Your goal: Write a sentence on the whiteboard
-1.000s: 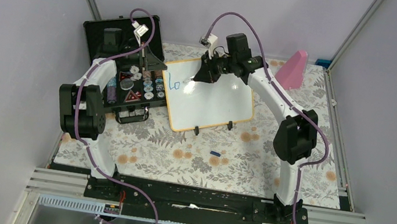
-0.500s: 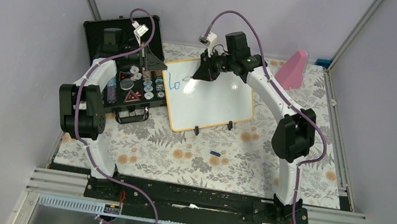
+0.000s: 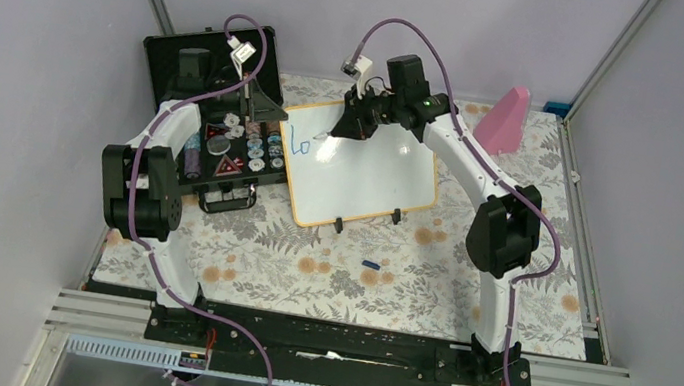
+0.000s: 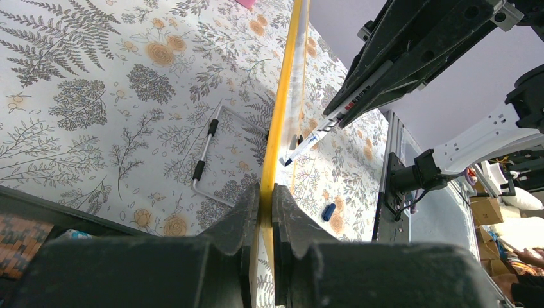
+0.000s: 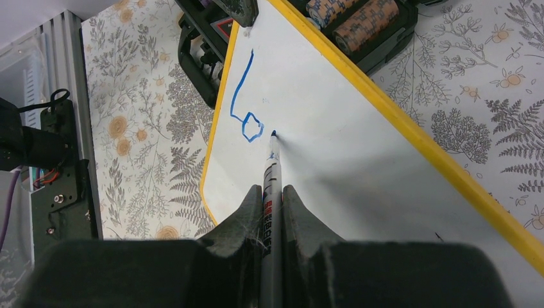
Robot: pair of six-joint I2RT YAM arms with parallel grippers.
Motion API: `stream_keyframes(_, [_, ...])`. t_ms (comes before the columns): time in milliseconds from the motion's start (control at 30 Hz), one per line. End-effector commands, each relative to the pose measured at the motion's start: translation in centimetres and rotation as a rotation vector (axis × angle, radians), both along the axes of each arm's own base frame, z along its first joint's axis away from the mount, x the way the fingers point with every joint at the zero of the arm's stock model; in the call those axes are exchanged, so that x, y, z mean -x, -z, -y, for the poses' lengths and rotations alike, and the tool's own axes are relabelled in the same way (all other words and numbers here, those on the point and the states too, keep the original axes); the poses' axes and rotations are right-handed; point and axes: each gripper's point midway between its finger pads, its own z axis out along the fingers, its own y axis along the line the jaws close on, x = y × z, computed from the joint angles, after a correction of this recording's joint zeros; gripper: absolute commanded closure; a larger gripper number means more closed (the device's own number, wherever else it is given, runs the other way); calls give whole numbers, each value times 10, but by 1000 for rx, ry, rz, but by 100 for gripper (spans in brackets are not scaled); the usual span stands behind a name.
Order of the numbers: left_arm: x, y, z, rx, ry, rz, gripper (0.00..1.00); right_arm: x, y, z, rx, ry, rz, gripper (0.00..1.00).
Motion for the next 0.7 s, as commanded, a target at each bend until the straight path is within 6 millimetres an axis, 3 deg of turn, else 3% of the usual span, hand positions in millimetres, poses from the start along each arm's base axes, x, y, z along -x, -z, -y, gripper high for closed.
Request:
stream_keyframes(0, [9,-14,3,-1,16,41,100,-5,-4,1,10,10,28,100])
stream_keyframes(667, [8,-14,3,-2,15,42,100,9,10,15,49,9,20,100])
